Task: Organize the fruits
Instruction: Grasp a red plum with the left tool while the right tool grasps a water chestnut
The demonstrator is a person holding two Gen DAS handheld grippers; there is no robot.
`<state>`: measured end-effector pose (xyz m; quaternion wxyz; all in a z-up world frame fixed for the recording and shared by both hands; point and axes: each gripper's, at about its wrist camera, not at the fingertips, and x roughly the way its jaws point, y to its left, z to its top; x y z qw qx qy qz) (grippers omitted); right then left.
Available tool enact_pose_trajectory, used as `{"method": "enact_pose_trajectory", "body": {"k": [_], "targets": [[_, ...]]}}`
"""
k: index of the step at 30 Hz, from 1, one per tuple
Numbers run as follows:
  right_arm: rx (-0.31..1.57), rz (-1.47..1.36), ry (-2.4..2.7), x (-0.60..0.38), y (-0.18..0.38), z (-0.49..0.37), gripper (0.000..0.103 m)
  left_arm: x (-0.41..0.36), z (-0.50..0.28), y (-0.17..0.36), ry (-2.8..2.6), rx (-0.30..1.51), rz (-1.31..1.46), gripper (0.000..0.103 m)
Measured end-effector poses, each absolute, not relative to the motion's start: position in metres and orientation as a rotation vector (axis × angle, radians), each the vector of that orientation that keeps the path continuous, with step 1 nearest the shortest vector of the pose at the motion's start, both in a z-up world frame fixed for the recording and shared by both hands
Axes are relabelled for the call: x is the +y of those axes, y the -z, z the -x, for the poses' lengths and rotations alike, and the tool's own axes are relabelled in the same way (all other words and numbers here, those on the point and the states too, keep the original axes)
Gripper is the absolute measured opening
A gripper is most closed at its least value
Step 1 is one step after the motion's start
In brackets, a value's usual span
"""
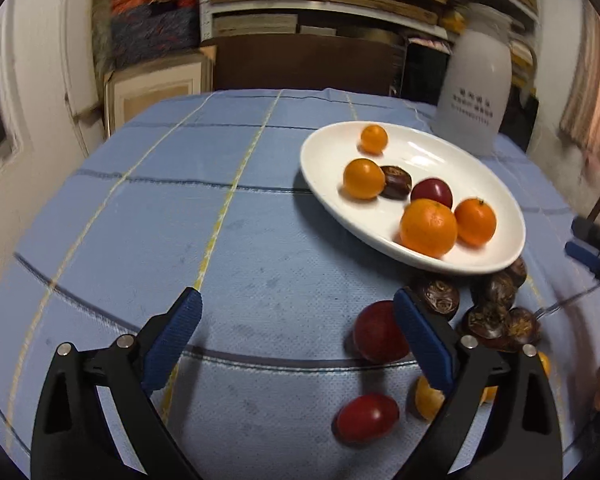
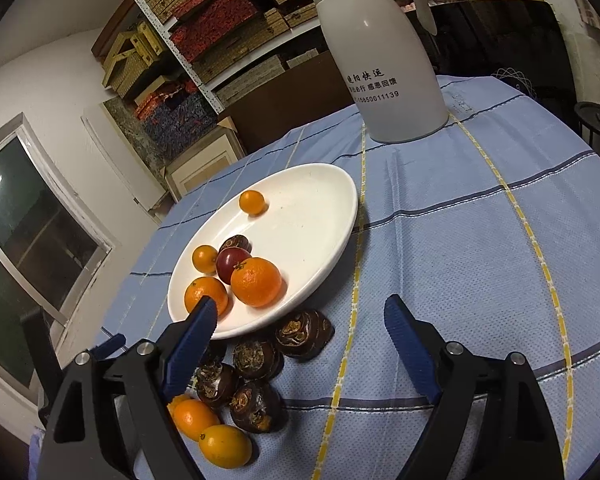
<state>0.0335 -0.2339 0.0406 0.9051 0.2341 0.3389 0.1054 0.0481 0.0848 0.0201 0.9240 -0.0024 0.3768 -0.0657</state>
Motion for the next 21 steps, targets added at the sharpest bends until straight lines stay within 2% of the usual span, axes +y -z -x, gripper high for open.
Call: {"method": "enact_pose_trajectory", "body": {"k": [5,6,7,10,12,15,17,18,21], "targets": [[0.701,-0.469,-0.227,-0.228,-0.043,-0.035,0.086,0.074,-0.044,-0.014,0.144,0.779,-0.061,0.094],[0.702,-0.466,-0.229,-0.226,-0.043,-0.035,0.086,0.071,-0.045,-0.011,0.150,0.788,-0.074,0.090],[0.704,-0.465,-0.230,-0.226,-0.043,-0.036,0.086,0.068,-0.046,-0.009,0.161,0.799,-0.079,0.077],[0.703,-0.462,-0.231,-0.225,-0.044,-0.036,0.086,0.070,-0.052,-0.002,0.232,0.853,-0.028,0.058],[0.704,-0.464,-0.232,-0.226,-0.044,-0.036,0.086,0.070,-0.055,-0.002,0.239,0.857,-0.020,0.054],[0.709,-0.454,-0.234,-0.223,-0.044,-0.036,0.086,0.067,-0.058,-0.001,0.236,0.853,-0.037,0.053],[0.716,-0.441,-0.236,-0.221,-0.043,-0.037,0.086,0.061,-0.060,0.002,0.257,0.866,-0.048,0.045],[0.723,-0.430,-0.235,-0.219,-0.042,-0.037,0.086,0.059,-0.061,0.004,0.275,0.877,-0.052,0.038],[0.763,-0.404,-0.243,-0.212,-0.036,-0.041,0.086,0.057,-0.059,0.003,0.276,0.875,-0.061,0.038]]}}
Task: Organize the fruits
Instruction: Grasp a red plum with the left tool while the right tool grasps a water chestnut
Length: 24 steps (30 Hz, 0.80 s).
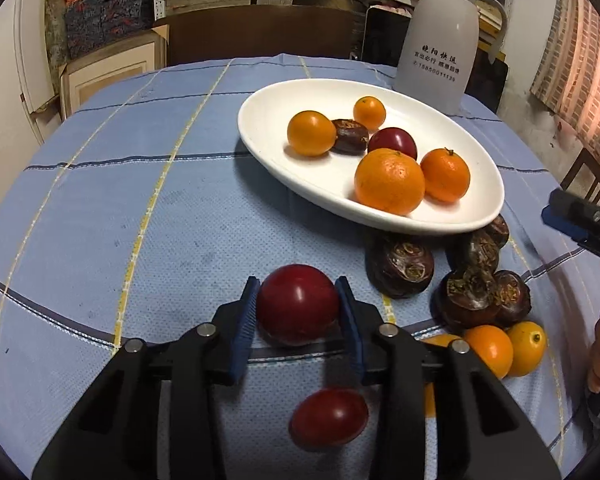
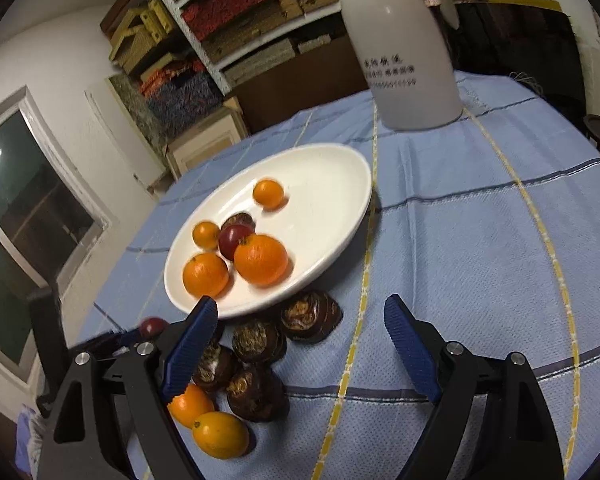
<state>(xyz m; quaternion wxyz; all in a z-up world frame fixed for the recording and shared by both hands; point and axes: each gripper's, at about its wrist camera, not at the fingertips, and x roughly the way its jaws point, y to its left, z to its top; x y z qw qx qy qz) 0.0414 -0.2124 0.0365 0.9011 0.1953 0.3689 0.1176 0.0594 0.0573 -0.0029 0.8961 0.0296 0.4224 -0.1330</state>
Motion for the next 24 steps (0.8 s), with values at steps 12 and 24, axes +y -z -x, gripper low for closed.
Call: {"method": "enact_pose_trajectory", "body": {"k": [12,24], "targets": [[0.876,-0.356,-0.259,-0.195,-0.011,-0.061,0.055,0.054,-0.059,0.004,0.271,0.881,-0.061,0.038],[0.879,-0.182,-0.213,-0.179,-0.009,-0.057,0.044,0.056,-0.060,0.003,0.281,0.875,-0.040,0.037]]}}
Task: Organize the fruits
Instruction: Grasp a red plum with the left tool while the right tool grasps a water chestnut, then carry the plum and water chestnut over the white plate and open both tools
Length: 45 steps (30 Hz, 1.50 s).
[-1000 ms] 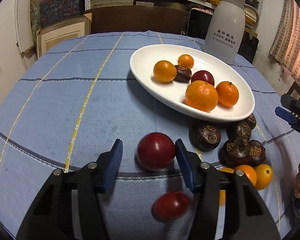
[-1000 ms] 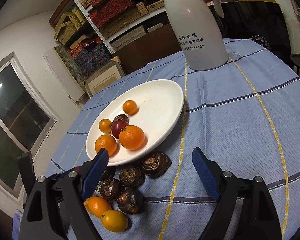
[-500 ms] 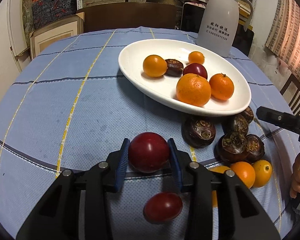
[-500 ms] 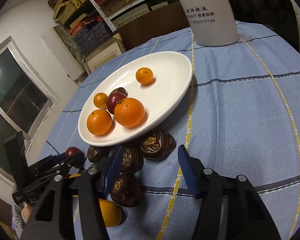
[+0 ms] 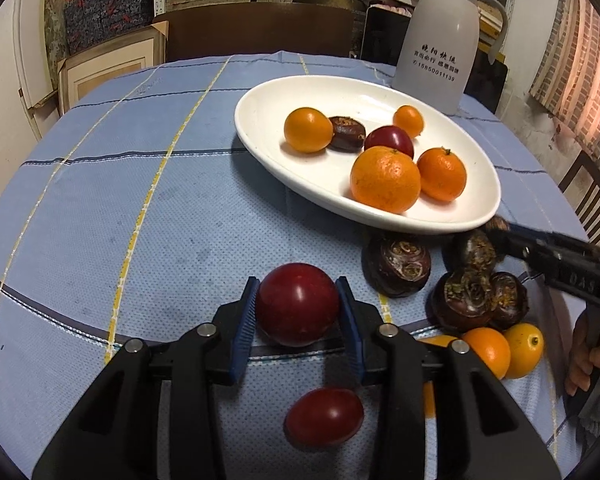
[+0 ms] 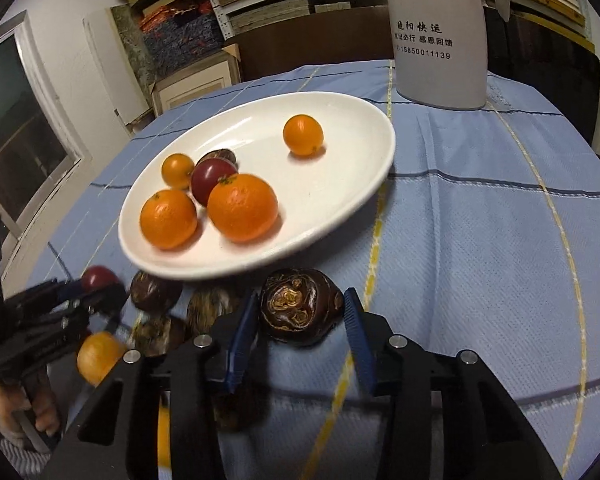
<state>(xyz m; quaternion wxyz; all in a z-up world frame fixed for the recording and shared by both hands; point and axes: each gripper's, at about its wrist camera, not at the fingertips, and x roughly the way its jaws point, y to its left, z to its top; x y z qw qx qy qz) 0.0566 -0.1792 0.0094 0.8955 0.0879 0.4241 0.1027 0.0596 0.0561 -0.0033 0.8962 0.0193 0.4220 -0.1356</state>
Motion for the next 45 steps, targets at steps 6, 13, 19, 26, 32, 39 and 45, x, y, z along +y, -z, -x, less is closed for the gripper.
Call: {"method": "enact_pose_trajectory", "body": {"k": [6,13,19,26,32,39,45], "targets": [[0.766,-0.222,-0.196,-0.194,-0.033,-0.035,0.044,0.065,-0.051,-0.027,0.287,0.766,0.025,0.037],[0.719,-0.258,-0.206,-0.192,-0.061,-0.067,0.044,0.035,-0.094,-0.048,0.307,0.758,-0.031,0.037],[0.722,-0.349,-0.214,-0.192,-0.055,-0.116,0.047,0.035,-0.134,-0.031,0.285,0.815,0.025,0.051],[0.693,-0.406,-0.225,-0.206,-0.051,-0.104,0.062,0.049,-0.116,-0.042,0.257,0.745,0.032,0.084],[0.694,-0.388,-0.224,-0.205,-0.047,-0.081,0.069,0.068,-0.095,-0.037,0.176,0.735,0.038,0.091],[0.681,-0.455,-0.190,-0.225,-0.044,-0.051,0.079,0.096,-0.061,-0.029,0.130,0.758,0.093,0.093],[0.693,-0.495,-0.183,-0.230,-0.039,-0.038,0.087,0.104,-0.018,-0.017,0.160,0.788,0.083,0.094]]}}
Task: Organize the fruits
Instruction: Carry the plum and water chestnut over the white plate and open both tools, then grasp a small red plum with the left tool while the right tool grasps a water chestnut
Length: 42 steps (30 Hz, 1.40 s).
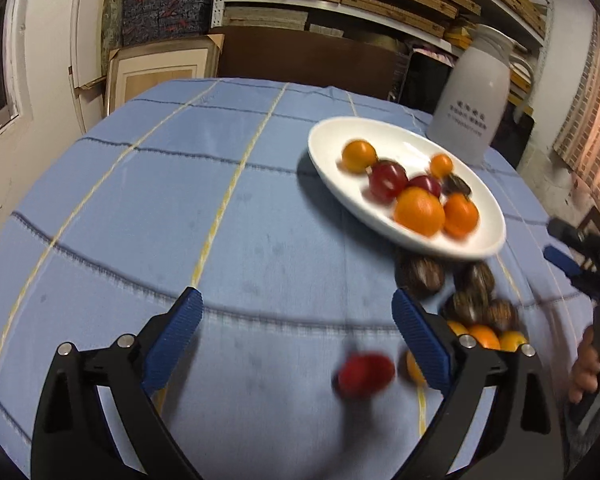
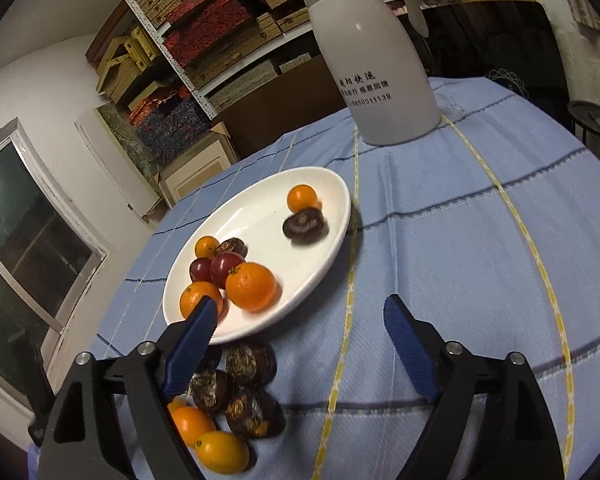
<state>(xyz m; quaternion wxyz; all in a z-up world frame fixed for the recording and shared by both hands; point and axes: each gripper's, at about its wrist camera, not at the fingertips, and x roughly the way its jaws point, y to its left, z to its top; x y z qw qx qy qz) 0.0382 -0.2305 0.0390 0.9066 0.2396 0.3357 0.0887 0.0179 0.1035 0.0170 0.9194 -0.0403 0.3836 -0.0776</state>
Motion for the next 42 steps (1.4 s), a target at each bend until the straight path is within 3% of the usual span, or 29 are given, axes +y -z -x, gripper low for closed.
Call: {"method": "enact_pose_trajectory", "body": {"k": [14,15,18,23,25,26,32,38,42], "targets": [[0.708,-0.464,-0.208,-0.221,-0.037,-0.027,0.087,0.078,0.001,-0.002,0.256,0.862,-0.035,0.095],[0.711,-0.464,-0.209,-0.221,-0.037,-0.027,0.087,0.079,0.001,-0.001,0.260,0.864,-0.028,0.091],[0.716,-0.461,-0.213,-0.220,-0.036,-0.028,0.087,0.082,-0.006,0.004,0.273,0.902,-0.003,0.062],[0.719,-0.446,-0.220,-0.217,-0.036,-0.026,0.087,0.076,-0.006,0.006,0.283,0.910,-0.032,0.057],[0.727,-0.436,-0.225,-0.214,-0.035,-0.024,0.087,0.071,-0.004,0.006,0.299,0.905,-0.054,0.034],[0.734,-0.424,-0.229,-0.211,-0.034,-0.022,0.087,0.068,-0.003,0.005,0.312,0.900,-0.066,0.030],[0.776,-0.318,-0.255,-0.191,-0.028,-0.011,0.087,0.076,-0.002,0.001,0.309,0.881,-0.025,0.030],[0.826,-0.258,-0.262,-0.181,-0.020,-0.008,0.069,0.079,-0.003,0.001,0.304,0.886,-0.007,0.030],[0.862,-0.214,-0.291,-0.169,-0.014,-0.010,0.068,0.077,-0.005,0.003,0.306,0.900,-0.020,0.030]]}}
